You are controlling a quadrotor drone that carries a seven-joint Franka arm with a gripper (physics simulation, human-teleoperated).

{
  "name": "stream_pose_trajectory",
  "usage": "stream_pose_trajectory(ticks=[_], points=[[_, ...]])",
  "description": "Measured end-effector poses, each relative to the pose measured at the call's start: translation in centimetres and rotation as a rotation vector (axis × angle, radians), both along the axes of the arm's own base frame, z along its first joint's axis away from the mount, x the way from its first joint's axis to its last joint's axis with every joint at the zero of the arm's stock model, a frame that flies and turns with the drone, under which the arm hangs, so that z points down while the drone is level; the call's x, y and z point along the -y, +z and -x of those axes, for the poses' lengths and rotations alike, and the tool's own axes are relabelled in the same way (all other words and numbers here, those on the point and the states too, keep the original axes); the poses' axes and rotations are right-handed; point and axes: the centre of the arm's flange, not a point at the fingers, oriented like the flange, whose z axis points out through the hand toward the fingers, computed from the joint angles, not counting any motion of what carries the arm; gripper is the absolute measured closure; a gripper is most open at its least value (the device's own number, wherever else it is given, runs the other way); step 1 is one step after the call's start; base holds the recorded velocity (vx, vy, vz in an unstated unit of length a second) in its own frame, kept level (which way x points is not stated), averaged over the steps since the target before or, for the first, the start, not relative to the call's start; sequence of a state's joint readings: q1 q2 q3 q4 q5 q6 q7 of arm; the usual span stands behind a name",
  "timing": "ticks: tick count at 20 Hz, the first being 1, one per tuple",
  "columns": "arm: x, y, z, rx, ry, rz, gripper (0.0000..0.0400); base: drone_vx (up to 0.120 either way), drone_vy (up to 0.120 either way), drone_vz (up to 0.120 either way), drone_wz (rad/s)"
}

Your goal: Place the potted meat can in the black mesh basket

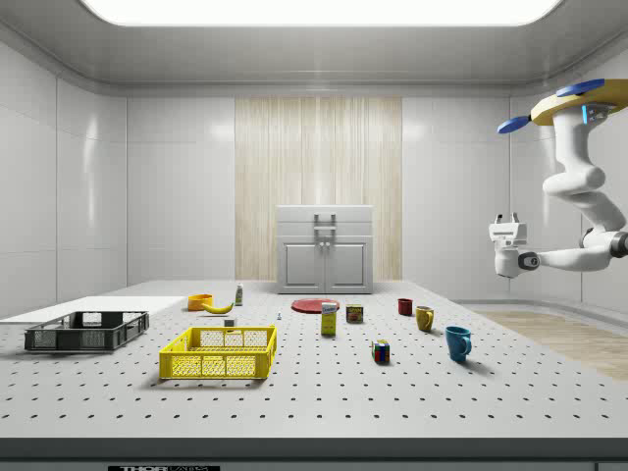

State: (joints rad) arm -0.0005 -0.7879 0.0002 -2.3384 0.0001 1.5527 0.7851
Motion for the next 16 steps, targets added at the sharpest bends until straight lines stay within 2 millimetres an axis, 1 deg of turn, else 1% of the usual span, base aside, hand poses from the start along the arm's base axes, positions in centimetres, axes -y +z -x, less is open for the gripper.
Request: stream_pose_trajectory(ticks=[4,9,12,16], points=[[0.0,3.0,0.4,0.003,0.000,0.000,0.0000,0.120,-0.120,0.000,0.000],[0.0,6.1,0.3,0.007,0.000,0.000,0.0000,0.120,-0.120,0.000,0.000],[0.0,7.5,0.1,0.009,0.000,0.000,0.0000,0.120,-0.120,0.000,0.000],[0.0,8.5,0.1,0.013,0.000,0.000,0.0000,0.120,-0.120,0.000,0.000]])
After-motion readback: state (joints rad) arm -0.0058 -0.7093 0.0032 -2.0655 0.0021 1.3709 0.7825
